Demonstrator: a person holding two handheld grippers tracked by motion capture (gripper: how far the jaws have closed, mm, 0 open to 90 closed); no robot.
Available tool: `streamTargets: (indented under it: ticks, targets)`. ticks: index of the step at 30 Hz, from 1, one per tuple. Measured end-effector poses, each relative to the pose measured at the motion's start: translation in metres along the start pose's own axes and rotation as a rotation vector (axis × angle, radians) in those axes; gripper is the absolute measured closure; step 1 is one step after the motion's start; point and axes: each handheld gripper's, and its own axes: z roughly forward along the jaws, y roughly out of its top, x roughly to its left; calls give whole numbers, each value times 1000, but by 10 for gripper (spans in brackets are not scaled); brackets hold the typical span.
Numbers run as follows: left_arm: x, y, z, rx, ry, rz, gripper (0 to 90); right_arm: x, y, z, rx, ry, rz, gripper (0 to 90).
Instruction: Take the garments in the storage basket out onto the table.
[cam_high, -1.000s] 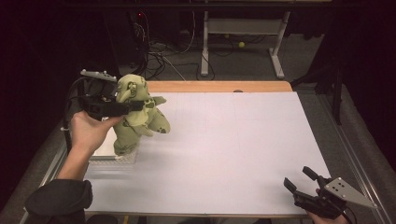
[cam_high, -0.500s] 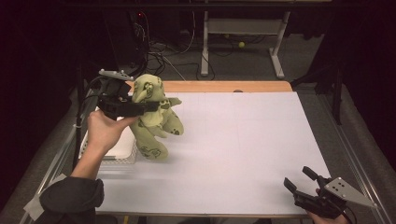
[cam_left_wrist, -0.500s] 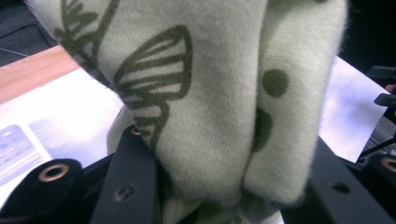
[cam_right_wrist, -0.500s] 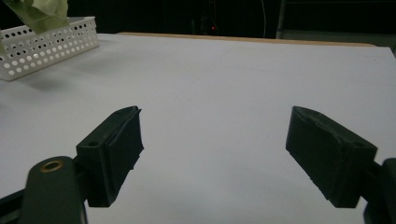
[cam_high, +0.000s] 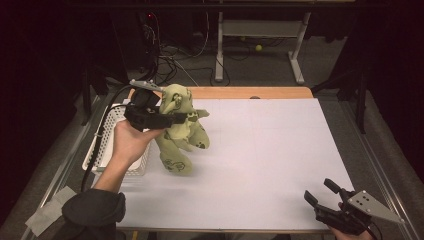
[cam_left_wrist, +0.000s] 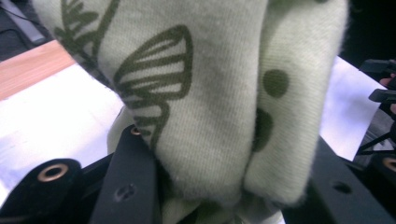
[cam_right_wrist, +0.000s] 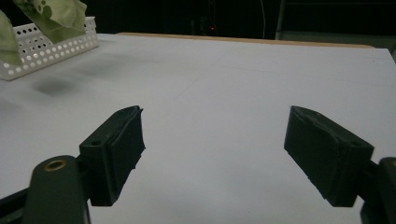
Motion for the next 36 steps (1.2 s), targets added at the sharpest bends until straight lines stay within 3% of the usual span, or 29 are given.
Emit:
streamTargets:
  ticks: [7,36]
  targets:
    - [-6,5,14,1,-27,23,606,0,0,0,2,-3,2,205]
    - [-8,7,76,86,-4,51,599,0,0,0,1,5,6,207]
